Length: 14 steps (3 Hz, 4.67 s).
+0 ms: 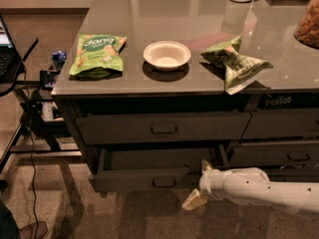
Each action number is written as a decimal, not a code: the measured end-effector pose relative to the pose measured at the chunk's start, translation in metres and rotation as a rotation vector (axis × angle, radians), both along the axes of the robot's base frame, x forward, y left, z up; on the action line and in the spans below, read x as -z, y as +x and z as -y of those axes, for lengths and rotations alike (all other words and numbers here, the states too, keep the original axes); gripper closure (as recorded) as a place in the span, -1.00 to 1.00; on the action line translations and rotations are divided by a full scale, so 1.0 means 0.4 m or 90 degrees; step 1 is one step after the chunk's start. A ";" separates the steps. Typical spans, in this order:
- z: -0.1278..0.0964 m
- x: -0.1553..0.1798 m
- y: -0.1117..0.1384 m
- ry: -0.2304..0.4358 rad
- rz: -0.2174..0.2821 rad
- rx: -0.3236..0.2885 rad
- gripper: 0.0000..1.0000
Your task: Open middle drawer
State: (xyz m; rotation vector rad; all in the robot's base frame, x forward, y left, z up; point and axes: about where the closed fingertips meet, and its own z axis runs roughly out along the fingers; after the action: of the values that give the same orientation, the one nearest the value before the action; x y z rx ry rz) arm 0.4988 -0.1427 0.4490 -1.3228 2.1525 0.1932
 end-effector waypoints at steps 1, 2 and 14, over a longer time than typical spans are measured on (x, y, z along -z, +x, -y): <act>0.003 -0.017 0.005 -0.004 0.007 0.000 -1.00; 0.000 -0.009 0.020 -0.015 -0.005 -0.009 -1.00; 0.099 0.147 -0.160 -0.090 -0.206 -0.086 -1.00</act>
Offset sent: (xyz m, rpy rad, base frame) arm 0.0200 -0.0005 0.0002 -0.0530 0.0371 0.0308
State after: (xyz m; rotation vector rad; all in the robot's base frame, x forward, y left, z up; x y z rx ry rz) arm 0.4346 -0.1825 0.3904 -1.6134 2.3789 0.3342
